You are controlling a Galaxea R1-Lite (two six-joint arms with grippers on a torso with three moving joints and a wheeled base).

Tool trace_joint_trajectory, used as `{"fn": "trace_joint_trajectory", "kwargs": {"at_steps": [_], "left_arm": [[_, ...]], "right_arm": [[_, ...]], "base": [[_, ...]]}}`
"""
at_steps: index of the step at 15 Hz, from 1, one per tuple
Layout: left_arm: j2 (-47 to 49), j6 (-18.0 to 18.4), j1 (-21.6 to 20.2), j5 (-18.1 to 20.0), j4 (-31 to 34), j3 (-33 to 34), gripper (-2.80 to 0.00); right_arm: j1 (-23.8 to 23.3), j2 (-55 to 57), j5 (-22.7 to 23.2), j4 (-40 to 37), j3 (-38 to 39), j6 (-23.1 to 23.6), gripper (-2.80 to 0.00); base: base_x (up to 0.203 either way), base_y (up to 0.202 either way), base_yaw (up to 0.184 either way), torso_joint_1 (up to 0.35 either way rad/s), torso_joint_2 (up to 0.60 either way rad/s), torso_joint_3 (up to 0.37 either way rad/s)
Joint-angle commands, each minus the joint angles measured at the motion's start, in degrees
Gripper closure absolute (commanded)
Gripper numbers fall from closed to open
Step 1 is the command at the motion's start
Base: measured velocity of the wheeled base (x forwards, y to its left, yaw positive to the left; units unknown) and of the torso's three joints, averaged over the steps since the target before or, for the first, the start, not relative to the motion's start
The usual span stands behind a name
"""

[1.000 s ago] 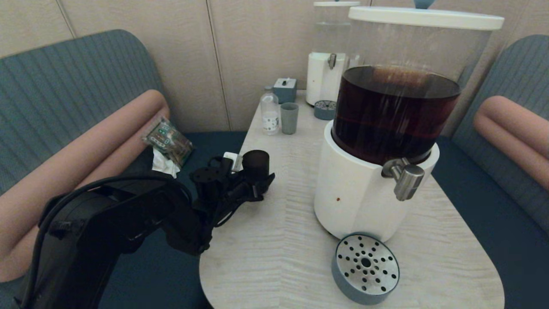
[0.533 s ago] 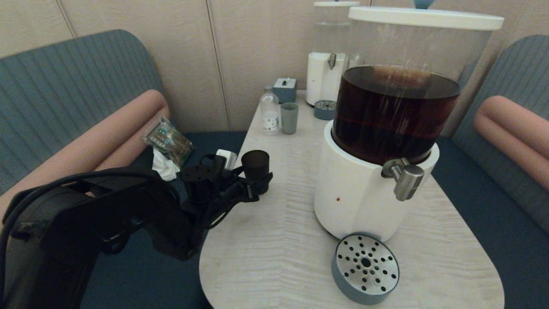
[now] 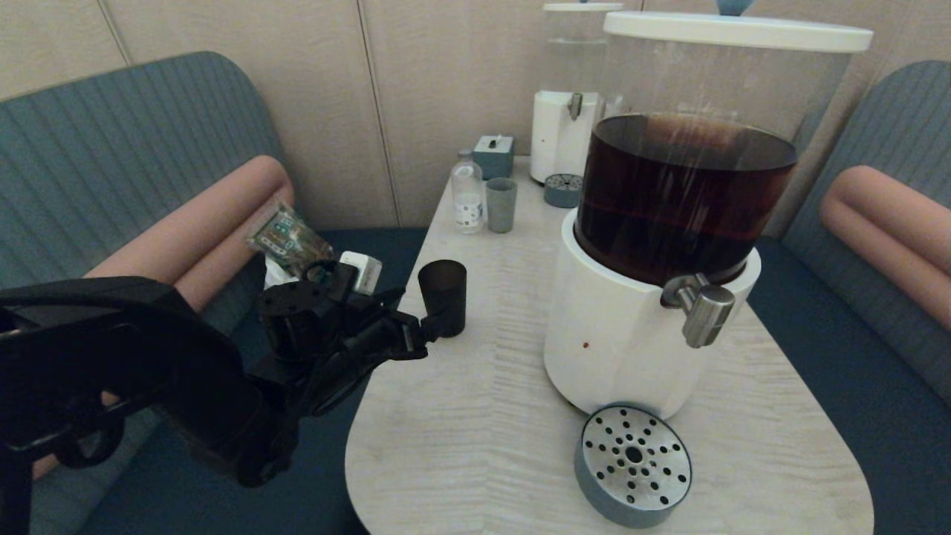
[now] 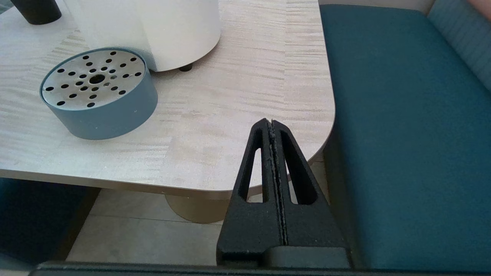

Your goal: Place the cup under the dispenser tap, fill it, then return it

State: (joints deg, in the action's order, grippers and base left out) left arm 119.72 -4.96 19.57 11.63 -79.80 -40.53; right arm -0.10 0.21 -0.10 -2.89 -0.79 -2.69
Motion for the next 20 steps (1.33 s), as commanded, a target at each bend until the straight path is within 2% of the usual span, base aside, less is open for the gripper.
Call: {"fn": "trace_joint_trajectory", "kwargs": {"at_steps": [1,7,8,14,18,20], "left_arm": [[-8.45,0.16,0.21,0.17,-0.48,6.21,-2.8],[-23.81,0.03,0.39,0.64,-0.38,17.69,-2.8],[-26.14,-0.11,0.39,0.66,-0.37,19.14,0.0],[-40.58,-0.01,-0.27,-0.65,0.17,24.85,0.0],[-58.32,0.24,-5.56,-0.89,3.66,30.15,0.0],[-69.65,0.19,-10.17,0.41,6.83,32.18,0.0]], "right_arm": [[0.01,0.06,0.01,-0.01,0.0,-0.03,0.0],[0.01,0.06,0.01,-0.01,0.0,-0.03,0.0],[0.01,0.06,0.01,-0.01,0.0,0.06,0.0],[0.01,0.06,0.01,-0.01,0.0,-0.03,0.0],[-0.04,0.06,0.01,-0.01,0.0,-0.03,0.0],[0.01,0.06,0.01,-0.01,0.0,-0.03,0.0]], "base": [[0.0,0.0,0.0,0.0,0.0,0.0],[0.0,0.0,0.0,0.0,0.0,0.0],[0.0,0.0,0.0,0.0,0.0,0.0],[0.0,0.0,0.0,0.0,0.0,0.0],[0.0,0.0,0.0,0.0,0.0,0.0],[0.0,0.0,0.0,0.0,0.0,0.0]]}}
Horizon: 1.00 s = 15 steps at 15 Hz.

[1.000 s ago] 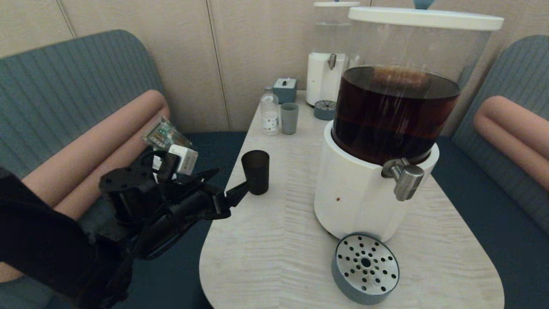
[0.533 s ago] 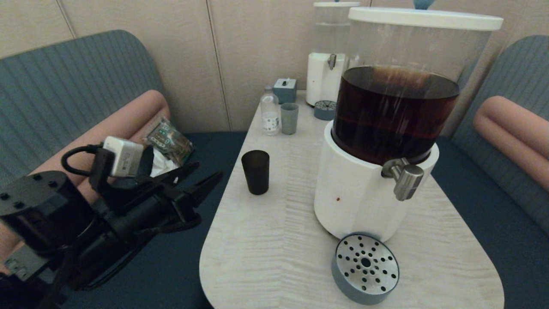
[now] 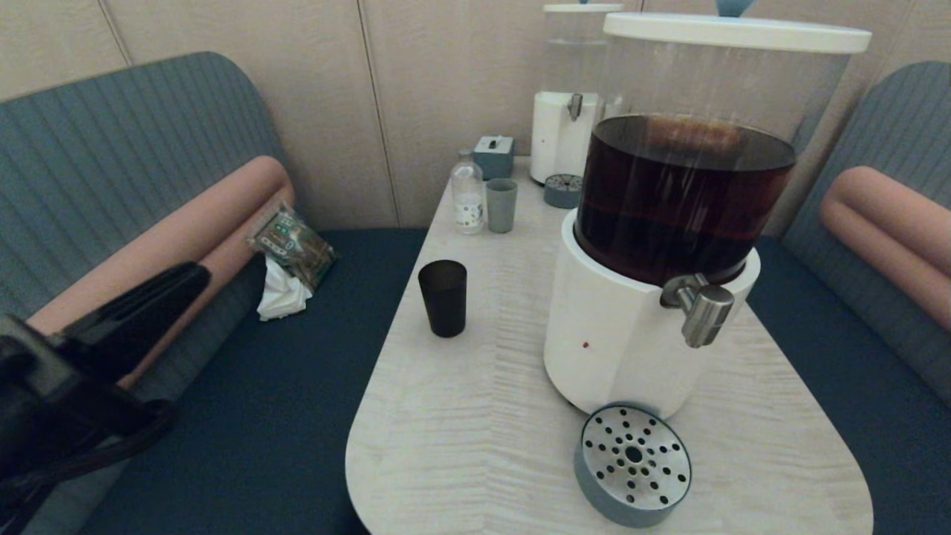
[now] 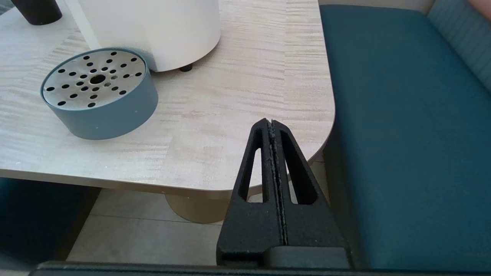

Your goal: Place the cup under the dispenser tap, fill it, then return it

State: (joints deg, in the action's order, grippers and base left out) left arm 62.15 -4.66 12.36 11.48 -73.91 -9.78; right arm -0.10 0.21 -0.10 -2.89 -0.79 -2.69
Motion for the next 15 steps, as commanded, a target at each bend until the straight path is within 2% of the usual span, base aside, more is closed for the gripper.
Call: {"fn": "trace_joint_trajectory", "kwargs": {"at_steps": [1,4,10,11,12,13,15], "left_arm": [[-17.57,-0.18,-5.03,1.39,3.24,1.93,0.0],[-33.9,0.29,-8.9,3.05,13.22,3.13,0.0],[-54.67,0.82,-12.16,4.48,30.99,9.4,0.0],[-57.19,1.01,-12.21,4.3,34.97,9.58,0.0],[-60.29,1.61,-12.27,4.1,41.6,9.69,0.0],[-62.12,2.62,-12.32,2.72,48.28,9.8,0.0],[-62.16,4.54,-12.32,-2.21,52.35,9.87,0.0]], "right_arm": [[-0.04,0.06,0.01,-0.01,0.0,-0.03,0.0],[0.01,0.06,0.01,-0.01,0.0,-0.03,0.0],[0.01,0.06,0.01,-0.01,0.0,-0.03,0.0],[0.01,0.06,0.01,-0.01,0.0,-0.03,0.0],[0.01,-0.03,0.01,-0.01,0.0,-0.03,0.0],[0.01,0.06,0.01,-0.01,0.0,-0.03,0.0],[0.0,0.05,0.01,-0.01,0.0,-0.03,0.0]], "base": [[0.0,0.0,0.0,0.0,0.0,0.0],[0.0,0.0,0.0,0.0,0.0,0.0],[0.0,0.0,0.0,0.0,0.0,0.0],[0.0,0.0,0.0,0.0,0.0,0.0],[0.0,0.0,0.0,0.0,0.0,0.0],[0.0,0.0,0.0,0.0,0.0,0.0],[0.0,0.0,0.0,0.0,0.0,0.0]]}}
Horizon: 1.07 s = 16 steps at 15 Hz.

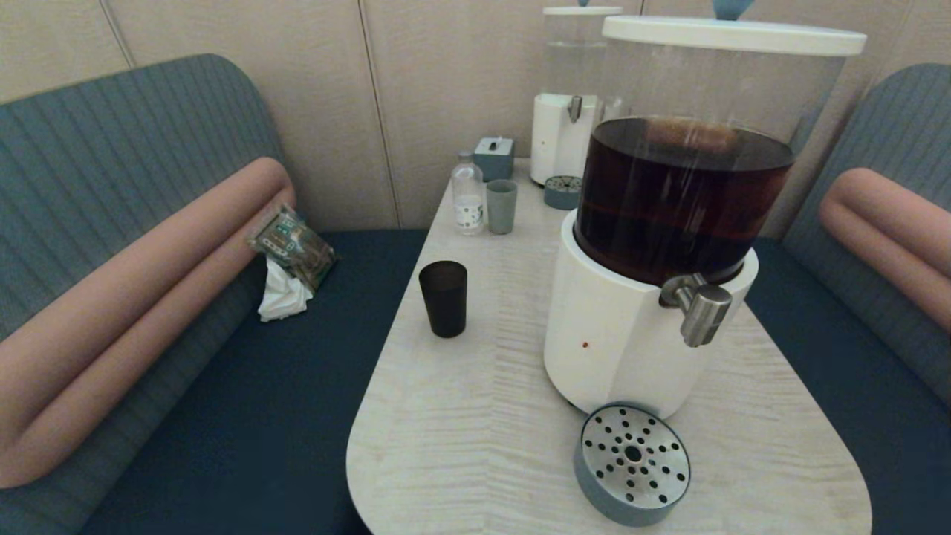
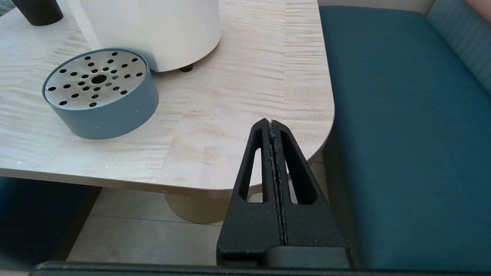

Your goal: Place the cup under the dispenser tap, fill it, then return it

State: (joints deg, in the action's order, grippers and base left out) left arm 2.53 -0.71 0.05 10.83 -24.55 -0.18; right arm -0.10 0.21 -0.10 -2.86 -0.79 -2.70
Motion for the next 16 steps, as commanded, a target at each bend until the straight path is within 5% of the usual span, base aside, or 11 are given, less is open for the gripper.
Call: {"fn": "trace_joint_trajectory", "kwargs": {"at_steps": [1,6,16], "left_arm": [[-2.53,2.14,-0.04,-2.77,6.1,0.27,0.0],[-2.52,4.89,-0.01,-10.55,24.27,0.19,0.0],[-2.44,4.14,0.04,-10.13,25.25,0.27,0.0]], "right_arm": [[0.01,0.06,0.01,-0.04,0.0,-0.02,0.0],[0.01,0.03,0.01,-0.04,0.0,-0.02,0.0],[-0.07,0.06,0.01,-0.04,0.0,-0.02,0.0]], "base": [[0.0,0.0,0.0,0.0,0.0,0.0],[0.0,0.0,0.0,0.0,0.0,0.0],[0.0,0.0,0.0,0.0,0.0,0.0]]}}
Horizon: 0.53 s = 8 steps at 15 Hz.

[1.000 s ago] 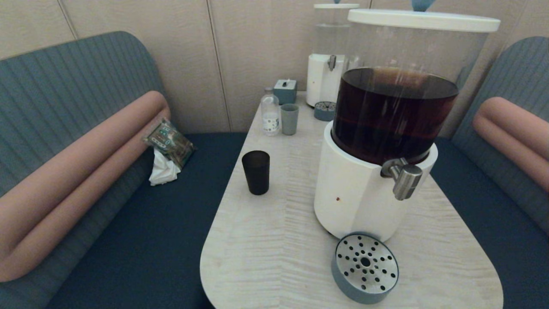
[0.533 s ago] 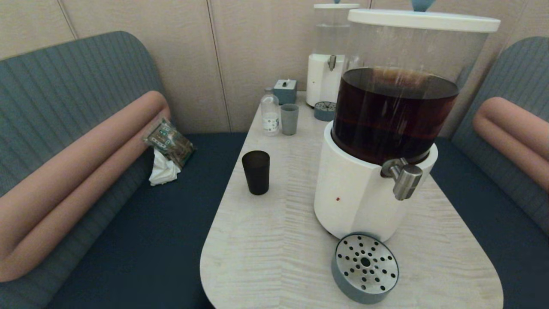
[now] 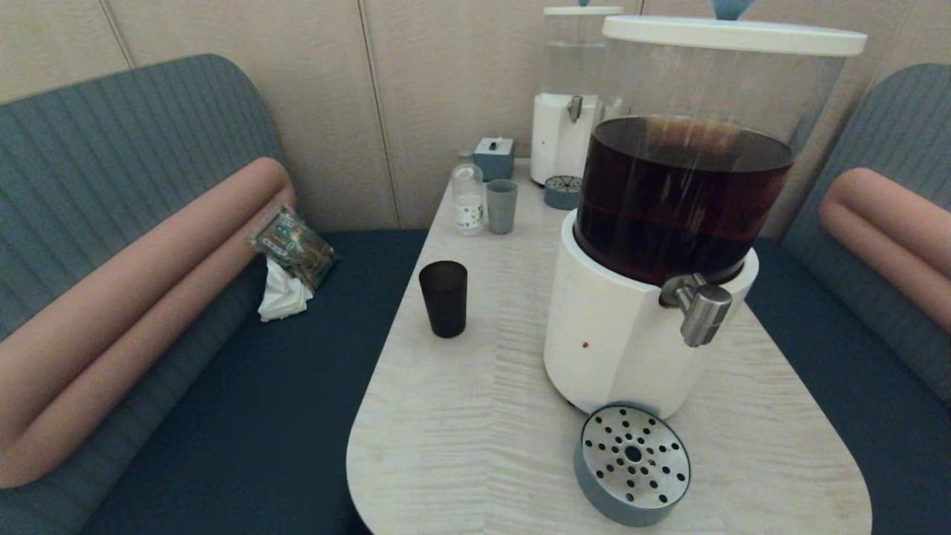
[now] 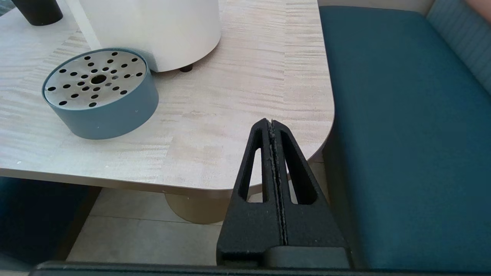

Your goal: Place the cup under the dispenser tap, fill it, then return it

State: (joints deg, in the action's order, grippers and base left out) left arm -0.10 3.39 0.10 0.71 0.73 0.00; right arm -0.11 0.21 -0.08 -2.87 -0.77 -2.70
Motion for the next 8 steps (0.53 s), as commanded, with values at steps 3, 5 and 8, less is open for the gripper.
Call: {"fn": "trace_joint_trajectory", "kwargs": {"at_steps": [3,5,8], "left_arm": [[0.19,-0.22,-0.01,-0.36,0.04,0.09,0.0],[0.19,-0.22,-0.01,-0.36,-0.03,0.09,0.0],[0.19,-0.22,-0.01,-0.36,0.06,0.09,0.0]], "right_arm": [[0.01,-0.03,-0.01,-0.03,-0.02,-0.02,0.0],[-0.07,-0.03,-0.01,0.04,-0.02,-0.02,0.0],[0.02,0.06,-0.01,-0.03,-0.02,-0.02,0.0]], "base": [[0.0,0.0,0.0,0.0,0.0,0.0],[0.0,0.0,0.0,0.0,0.0,0.0],[0.0,0.0,0.0,0.0,0.0,0.0]]}}
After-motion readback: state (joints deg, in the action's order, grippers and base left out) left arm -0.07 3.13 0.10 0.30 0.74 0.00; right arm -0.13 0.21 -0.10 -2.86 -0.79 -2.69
